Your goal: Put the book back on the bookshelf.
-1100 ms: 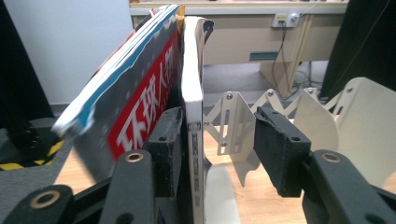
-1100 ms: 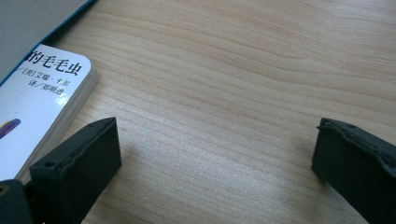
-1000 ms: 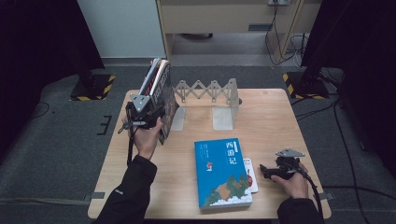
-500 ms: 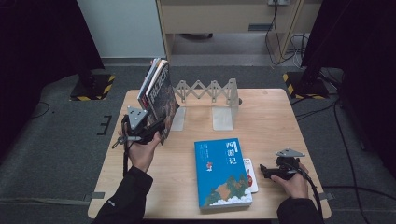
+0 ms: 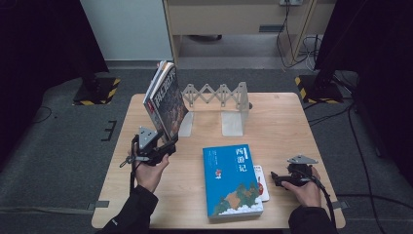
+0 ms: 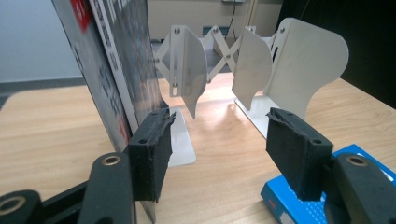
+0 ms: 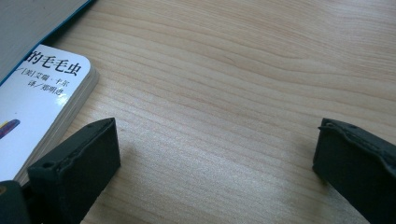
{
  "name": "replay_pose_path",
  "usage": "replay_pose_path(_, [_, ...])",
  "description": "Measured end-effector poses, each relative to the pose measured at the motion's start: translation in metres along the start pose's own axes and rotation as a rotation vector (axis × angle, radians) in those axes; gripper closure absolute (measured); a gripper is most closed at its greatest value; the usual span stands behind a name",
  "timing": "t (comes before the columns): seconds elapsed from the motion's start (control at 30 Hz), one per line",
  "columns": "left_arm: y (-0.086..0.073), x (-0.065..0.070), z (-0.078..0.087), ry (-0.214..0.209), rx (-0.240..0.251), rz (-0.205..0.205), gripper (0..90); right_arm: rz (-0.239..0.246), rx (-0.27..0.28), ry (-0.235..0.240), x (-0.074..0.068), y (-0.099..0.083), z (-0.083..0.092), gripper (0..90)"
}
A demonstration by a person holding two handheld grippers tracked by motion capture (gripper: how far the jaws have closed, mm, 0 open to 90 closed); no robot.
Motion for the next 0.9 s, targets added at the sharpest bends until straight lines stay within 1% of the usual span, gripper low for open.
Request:
replay_pose_path(0.07, [-0.007,0.002,-0.003,-0.013,-0.022,0.01,39.4,0.0,0.0,0.0,0.0,0.0,0.0,0.7])
replay_pose_path(0.13, [-0.013,0.004,-0.005,-0.023,-0.039,0.012,39.0,-0.002,0.0,0.0,0.0,0.0,0.0,1.3])
replay_pose_path(0.2, [-0.018,0.006,-0.007,-0.029,-0.05,0.006,38.3,-0.006,0.006,-0.005,0.001,0.0,0.001,3.9])
replay_pose_path(0.27, [-0.022,0.007,-0.009,-0.033,-0.059,0.004,38.0,-0.004,0.0,-0.008,0.003,0.0,0.003,11.3])
replay_pose_path(0.33, [-0.027,0.01,-0.011,-0.049,-0.074,0.009,37.7,-0.007,-0.008,-0.009,0.003,0.001,0.006,18.6])
replay_pose_path(0.37, [-0.03,0.011,-0.013,-0.059,-0.082,0.011,37.6,-0.012,-0.019,-0.009,0.003,0.0,0.008,21.3])
replay_pose_path(0.4, [-0.034,0.015,-0.015,-0.083,-0.091,0.013,37.5,-0.007,-0.02,-0.012,0.002,0.001,0.009,23.4])
replay_pose_path(0.47, [-0.039,0.018,-0.018,-0.098,-0.107,0.013,36.6,0.001,-0.001,-0.017,0.001,0.005,0.014,25.7])
replay_pose_path(0.5, [-0.045,0.022,-0.02,-0.113,-0.123,0.018,36.5,0.007,0.014,-0.017,0.0,0.007,0.015,26.4])
replay_pose_path(0.53, [-0.047,0.024,-0.021,-0.121,-0.132,0.014,36.2,-0.004,0.037,-0.017,-0.001,0.012,0.02,26.9])
replay_pose_path(0.6, [-0.053,0.028,-0.024,-0.134,-0.147,0.003,36.0,-0.015,0.059,-0.009,-0.003,0.016,0.024,27.0])
replay_pose_path(0.67, [-0.059,0.035,-0.027,-0.164,-0.162,0.0,35.7,-0.036,0.085,0.01,-0.008,0.022,0.029,27.5])
replay_pose_path(0.73, [-0.062,0.038,-0.029,-0.179,-0.175,-0.002,35.0,-0.045,0.11,0.03,-0.013,0.027,0.033,28.1])
replay_pose_path(0.83, [-0.069,0.045,-0.033,-0.2,-0.202,-0.016,34.1,-0.049,0.141,0.061,-0.022,0.033,0.037,28.5])
replay_pose_path(0.9, [-0.074,0.049,-0.036,-0.213,-0.211,-0.02,33.6,-0.045,0.147,0.085,-0.029,0.036,0.038,28.5])
Point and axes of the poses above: each handheld gripper's, and its own axes: z roughly backward along the jaws, y roughly out of its top, x roughly to its right, the point moved 10 cm from there along -z, roughly forward along the jaws, and after that the axes turned 5 degrees about -x, right-handed, at the moved point
